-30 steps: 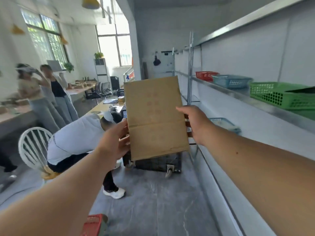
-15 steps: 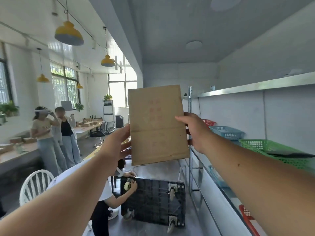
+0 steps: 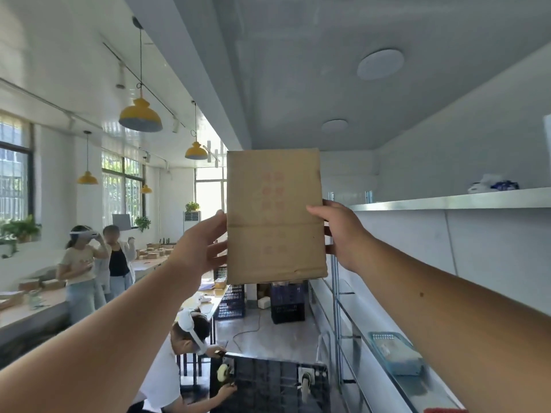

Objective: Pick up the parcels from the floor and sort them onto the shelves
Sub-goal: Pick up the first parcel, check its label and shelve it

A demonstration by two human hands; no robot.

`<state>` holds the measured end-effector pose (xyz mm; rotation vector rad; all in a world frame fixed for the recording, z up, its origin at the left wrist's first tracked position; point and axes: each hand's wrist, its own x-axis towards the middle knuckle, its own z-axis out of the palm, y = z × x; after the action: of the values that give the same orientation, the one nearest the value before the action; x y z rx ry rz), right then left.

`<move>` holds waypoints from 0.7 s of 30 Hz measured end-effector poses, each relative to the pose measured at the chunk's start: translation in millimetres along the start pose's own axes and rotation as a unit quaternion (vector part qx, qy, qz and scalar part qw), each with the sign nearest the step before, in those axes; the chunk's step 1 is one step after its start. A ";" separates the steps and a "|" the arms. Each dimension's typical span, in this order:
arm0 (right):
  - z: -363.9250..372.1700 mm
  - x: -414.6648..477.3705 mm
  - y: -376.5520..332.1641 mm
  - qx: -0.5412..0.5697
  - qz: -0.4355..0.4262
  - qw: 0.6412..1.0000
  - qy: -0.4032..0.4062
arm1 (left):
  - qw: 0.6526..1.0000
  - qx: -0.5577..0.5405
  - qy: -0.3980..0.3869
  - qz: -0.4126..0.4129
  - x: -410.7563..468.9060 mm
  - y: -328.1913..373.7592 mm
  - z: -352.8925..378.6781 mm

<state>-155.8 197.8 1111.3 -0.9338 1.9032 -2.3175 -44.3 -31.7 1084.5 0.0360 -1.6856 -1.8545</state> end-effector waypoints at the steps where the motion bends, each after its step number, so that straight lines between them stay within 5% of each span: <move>1: -0.4 -1.4 -4.6 -0.001 -0.003 1.000 0.001 | 1.000 0.003 -0.006 0.002 -2.4 5.6 1.4; 21: 6.1 -49.9 -45.5 -0.015 -0.045 0.999 -0.016 | 0.999 0.012 -0.033 0.025 -56.1 51.3 1.8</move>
<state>-95.7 222.4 1130.6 -1.0728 1.9273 -2.3134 21.7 -3.8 1110.1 -0.0580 -1.7387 -1.8165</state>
